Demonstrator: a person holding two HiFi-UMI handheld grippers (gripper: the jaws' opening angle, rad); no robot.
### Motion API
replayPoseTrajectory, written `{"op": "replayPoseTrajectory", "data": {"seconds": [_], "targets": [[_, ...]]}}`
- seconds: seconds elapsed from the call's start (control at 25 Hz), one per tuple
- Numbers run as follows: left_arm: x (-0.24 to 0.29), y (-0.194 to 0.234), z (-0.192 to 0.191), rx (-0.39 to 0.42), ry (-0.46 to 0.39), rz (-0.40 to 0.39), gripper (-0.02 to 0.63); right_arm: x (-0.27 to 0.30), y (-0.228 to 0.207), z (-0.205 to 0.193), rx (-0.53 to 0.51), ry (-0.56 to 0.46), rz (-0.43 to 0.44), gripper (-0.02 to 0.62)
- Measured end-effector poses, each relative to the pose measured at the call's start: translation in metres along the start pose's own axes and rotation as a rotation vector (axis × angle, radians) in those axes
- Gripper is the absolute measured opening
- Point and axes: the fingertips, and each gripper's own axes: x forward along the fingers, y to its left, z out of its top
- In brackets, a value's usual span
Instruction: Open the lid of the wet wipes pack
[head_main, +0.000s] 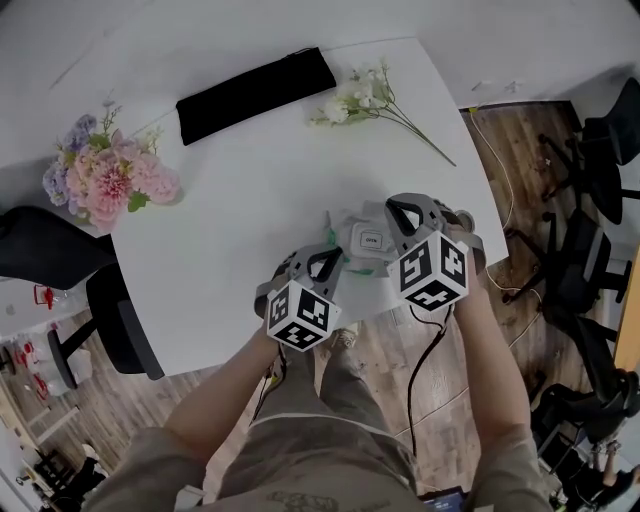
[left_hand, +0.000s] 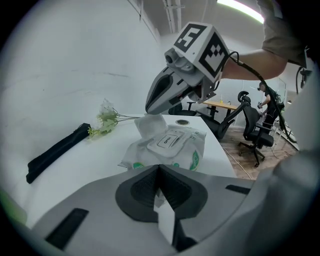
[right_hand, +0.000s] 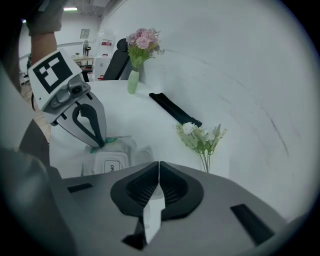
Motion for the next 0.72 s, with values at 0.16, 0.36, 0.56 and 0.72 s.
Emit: {"op": "replayPoseTrajectory", "data": {"seconds": [0.16, 0.36, 0.56, 0.72], "targets": [[0.0, 0.0, 0.0, -0.007, -0.006, 0.0, 0.015, 0.015, -0.007, -0.007, 0.087, -0.024, 0.004, 0.032], [-0.001, 0.001, 0.0, -0.016, -0.011, 0.001, 0.015, 0.035, 0.001, -0.025, 0.167, -0.007, 0.052, 0.032], [-0.001, 0.001, 0.001, -0.034, -0.019, 0.006, 0.015, 0.04, 0.006, -0.036, 0.278, -0.019, 0.081, 0.031], [-0.001, 0.002, 0.0, -0.038, -0.023, 0.014, 0.015, 0.038, 0.001, -0.036, 0.309, -0.026, 0.069, 0.032]]}}
